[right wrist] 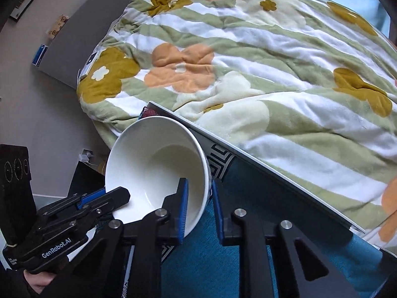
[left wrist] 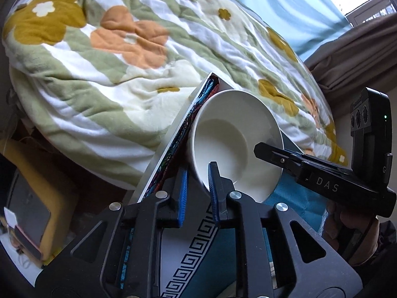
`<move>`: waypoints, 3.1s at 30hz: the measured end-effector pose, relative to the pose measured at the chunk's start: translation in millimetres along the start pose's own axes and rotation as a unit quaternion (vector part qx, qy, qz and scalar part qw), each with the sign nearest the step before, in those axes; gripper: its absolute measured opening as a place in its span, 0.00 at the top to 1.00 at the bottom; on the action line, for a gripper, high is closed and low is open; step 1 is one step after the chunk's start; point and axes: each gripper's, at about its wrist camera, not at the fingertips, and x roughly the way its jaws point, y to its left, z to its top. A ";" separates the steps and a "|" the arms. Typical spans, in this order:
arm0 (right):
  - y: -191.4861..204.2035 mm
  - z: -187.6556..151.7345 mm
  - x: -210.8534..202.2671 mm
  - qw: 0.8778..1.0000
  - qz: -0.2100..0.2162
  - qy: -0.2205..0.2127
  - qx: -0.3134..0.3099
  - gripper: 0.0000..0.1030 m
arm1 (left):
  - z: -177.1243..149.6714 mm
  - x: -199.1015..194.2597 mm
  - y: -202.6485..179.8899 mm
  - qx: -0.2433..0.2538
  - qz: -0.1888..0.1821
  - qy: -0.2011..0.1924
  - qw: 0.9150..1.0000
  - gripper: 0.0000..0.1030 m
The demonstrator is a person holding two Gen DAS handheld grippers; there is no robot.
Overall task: Organize plates and bowls
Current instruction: 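Lift the white bowl and carry it over the cream bowl, then lower the white bowl into the cream bowl and open the right gripper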
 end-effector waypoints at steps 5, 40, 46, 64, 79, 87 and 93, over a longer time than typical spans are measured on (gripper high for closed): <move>-1.4 -2.0 0.0 1.000 0.000 -0.006 0.008 0.88 | -1.0 -3.2 -10.8 0.025 0.024 -0.005 0.999 0.87; -88.0 -287.9 -280.8 0.974 -0.042 -0.202 0.097 0.88 | -264.3 -134.2 -289.5 0.194 -0.039 -0.080 0.977 0.87; -130.1 -352.1 -299.6 0.966 -0.067 -0.198 0.154 0.88 | -322.5 -105.5 -336.2 0.235 -0.049 -0.032 0.970 0.87; -173.6 -424.5 -250.7 0.950 -0.106 -0.147 0.252 0.88 | -362.4 -20.3 -353.0 0.306 -0.005 0.084 0.948 0.87; -179.7 -429.8 -236.6 0.950 -0.112 -0.131 0.259 0.88 | -365.4 0.1 -358.3 0.336 0.032 0.103 0.936 0.87; -178.0 -427.5 -235.8 0.951 -0.120 -0.129 0.254 0.88 | -367.7 4.8 -356.6 0.344 0.052 0.096 0.933 0.87; -177.3 -426.5 -235.7 0.952 -0.123 -0.130 0.249 0.88 | -367.8 4.3 -357.7 0.349 0.054 0.091 0.931 0.87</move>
